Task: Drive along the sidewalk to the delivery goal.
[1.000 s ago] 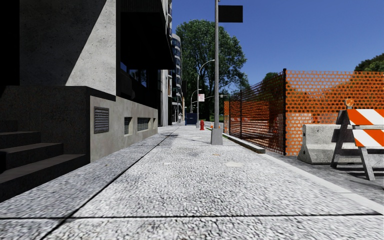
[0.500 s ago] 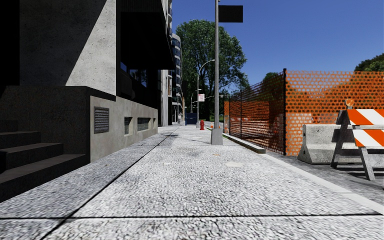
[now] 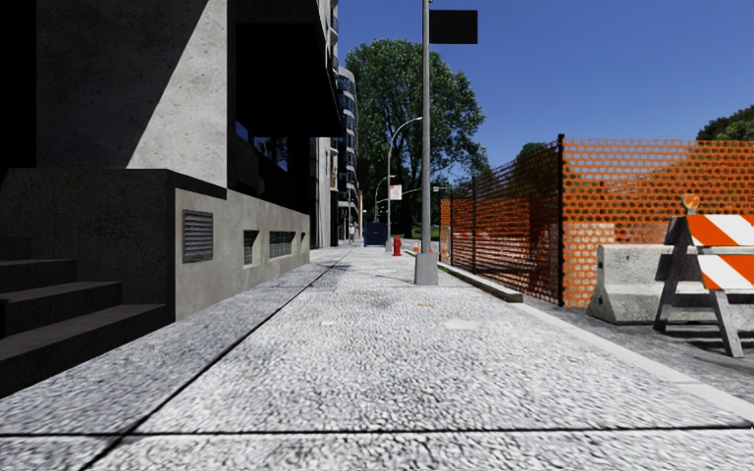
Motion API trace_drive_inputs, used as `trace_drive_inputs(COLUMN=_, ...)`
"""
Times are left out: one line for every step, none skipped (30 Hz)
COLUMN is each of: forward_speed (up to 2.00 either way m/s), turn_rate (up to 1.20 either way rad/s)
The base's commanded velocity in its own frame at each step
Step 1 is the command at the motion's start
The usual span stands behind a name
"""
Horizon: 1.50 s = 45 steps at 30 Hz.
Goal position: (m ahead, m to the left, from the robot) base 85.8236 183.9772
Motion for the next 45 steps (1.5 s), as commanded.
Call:
trace_drive_inputs(forward_speed=2.0, turn_rate=0.37)
trace_drive_inputs(forward_speed=2.0, turn_rate=0.38)
trace_drive_inputs(forward_speed=2.0, turn_rate=0.38)
trace_drive_inputs(forward_speed=2.0, turn_rate=0.38)
trace_drive_inputs(forward_speed=2.0, turn_rate=0.38)
trace_drive_inputs(forward_speed=2.0, turn_rate=0.38)
trace_drive_inputs(forward_speed=2.0, turn_rate=0.38)
trace_drive_inputs(forward_speed=2.0, turn_rate=0.38)
trace_drive_inputs(forward_speed=2.0, turn_rate=0.38)
trace_drive_inputs(forward_speed=2.0, turn_rate=0.38)
trace_drive_inputs(forward_speed=2.0, turn_rate=0.38)
trace_drive_inputs(forward_speed=2.0, turn_rate=0.38)
trace_drive_inputs(forward_speed=2.0, turn_rate=0.38)
trace_drive_inputs(forward_speed=2.0, turn_rate=0.38)
trace_drive_inputs(forward_speed=2.0, turn_rate=0.38)
trace_drive_inputs(forward_speed=2.0, turn_rate=0.38)
trace_drive_inputs(forward_speed=2.0, turn_rate=0.25)
trace_drive_inputs(forward_speed=2.0, turn_rate=0.01)
trace_drive_inputs(forward_speed=2.0, turn_rate=0.01)
trace_drive_inputs(forward_speed=2.0, turn_rate=0.0)
trace_drive_inputs(forward_speed=2.0, turn_rate=0.0)
trace_drive_inputs(forward_speed=2.0, turn_rate=0.0)
trace_drive_inputs(forward_speed=2.0, turn_rate=0.0)
trace_drive_inputs(forward_speed=2.0, turn_rate=0.0)
trace_drive_inputs(forward_speed=2.0, turn_rate=0.0)
trace_drive_inputs(forward_speed=2.0, turn_rate=0.0)
trace_drive_inputs(forward_speed=2.0, turn_rate=0.0)
trace_drive_inputs(forward_speed=2.0, turn_rate=0.0)
trace_drive_inputs(forward_speed=2.0, turn_rate=0.0)
trace_drive_inputs(forward_speed=2.0, turn_rate=0.0)
trace_drive_inputs(forward_speed=2.0, turn_rate=0.0)
trace_drive_inputs(forward_speed=2.0, turn_rate=0.0)
trace_drive_inputs(forward_speed=2.0, turn_rate=0.0)
trace_drive_inputs(forward_speed=2.0, turn_rate=0.0)
trace_drive_inputs(forward_speed=2.0, turn_rate=0.0)
trace_drive_inputs(forward_speed=2.0, turn_rate=0.0)
trace_drive_inputs(forward_speed=2.0, turn_rate=0.0)
trace_drive_inputs(forward_speed=2.0, turn_rate=0.0)
trace_drive_inputs(forward_speed=2.0, turn_rate=0.0)
trace_drive_inputs(forward_speed=2.0, turn_rate=0.0)
trace_drive_inputs(forward_speed=2.0, turn_rate=0.0)
trace_drive_inputs(forward_speed=2.0, turn_rate=0.0)
trace_drive_inputs(forward_speed=2.0, turn_rate=0.0)
trace_drive_inputs(forward_speed=2.0, turn_rate=0.0)
trace_drive_inputs(forward_speed=2.0, turn_rate=0.0)
